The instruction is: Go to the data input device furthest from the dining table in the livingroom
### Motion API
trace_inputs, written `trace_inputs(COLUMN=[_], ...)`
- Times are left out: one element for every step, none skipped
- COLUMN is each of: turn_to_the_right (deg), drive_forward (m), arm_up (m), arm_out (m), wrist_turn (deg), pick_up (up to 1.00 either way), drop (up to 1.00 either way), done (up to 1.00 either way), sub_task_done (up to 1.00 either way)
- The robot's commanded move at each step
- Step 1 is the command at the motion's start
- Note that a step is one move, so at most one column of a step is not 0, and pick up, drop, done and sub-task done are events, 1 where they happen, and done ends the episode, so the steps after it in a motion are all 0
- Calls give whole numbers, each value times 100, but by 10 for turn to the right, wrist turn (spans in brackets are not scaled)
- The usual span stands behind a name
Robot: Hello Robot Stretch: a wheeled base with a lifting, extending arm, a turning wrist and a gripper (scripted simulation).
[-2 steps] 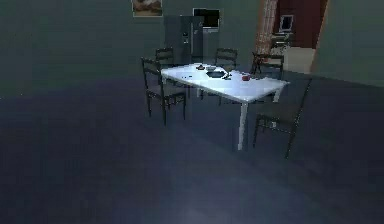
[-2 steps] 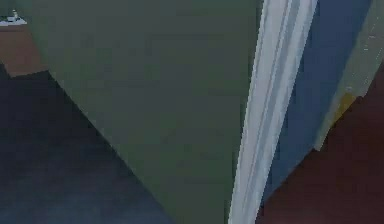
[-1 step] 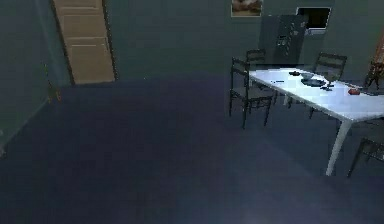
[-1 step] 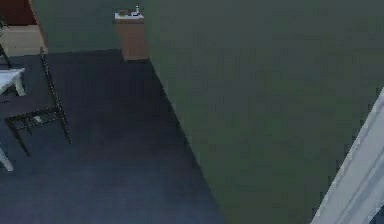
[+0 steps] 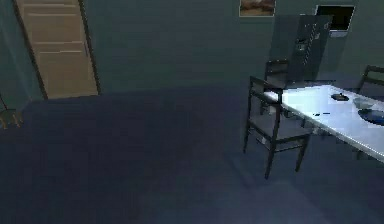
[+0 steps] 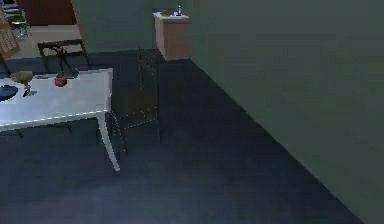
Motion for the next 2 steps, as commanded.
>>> trace_inputs(turn_to_the_right=[0, -30], drive_forward=[100, 0], arm_up=[0, 0], arm_out=[0, 0], wrist_turn=[0, 0], pick_up=[0, 0], drop=[0, 0], done=[0, 0], sub_task_done=[0, 0])
